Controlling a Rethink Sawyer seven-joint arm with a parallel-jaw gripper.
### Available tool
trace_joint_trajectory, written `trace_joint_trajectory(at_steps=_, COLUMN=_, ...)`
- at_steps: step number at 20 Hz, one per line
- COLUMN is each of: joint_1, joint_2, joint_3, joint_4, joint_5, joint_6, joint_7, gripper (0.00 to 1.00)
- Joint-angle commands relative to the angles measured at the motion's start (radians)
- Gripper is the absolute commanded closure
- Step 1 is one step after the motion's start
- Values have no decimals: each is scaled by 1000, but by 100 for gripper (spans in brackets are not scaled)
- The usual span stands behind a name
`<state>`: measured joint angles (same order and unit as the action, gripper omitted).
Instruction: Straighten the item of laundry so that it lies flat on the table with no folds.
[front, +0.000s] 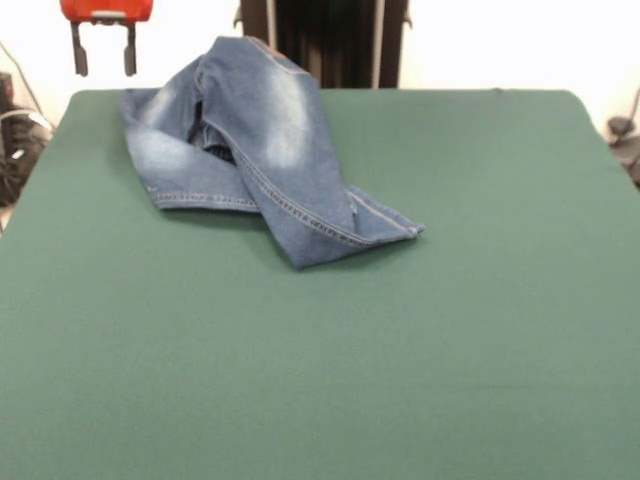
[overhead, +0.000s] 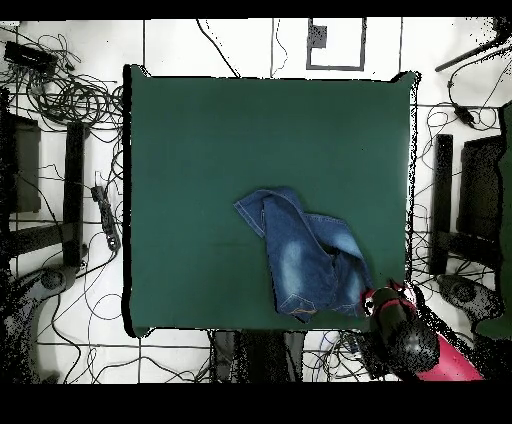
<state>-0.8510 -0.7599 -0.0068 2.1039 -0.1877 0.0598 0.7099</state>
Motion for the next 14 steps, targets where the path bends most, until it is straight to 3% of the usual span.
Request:
trace_joint_trajectory(at_steps=1, joint_1=-113, joint_2=-35, joint_3=126, joint_4=29, joint_5=-41, joint_6=129, joint_7=113, gripper=0)
trace_joint_trajectory(at_steps=14, joint_1=33, joint_2=16, joint_3=99, joint_4=5, joint_5=31, joint_6=71, joint_7=254, gripper=0)
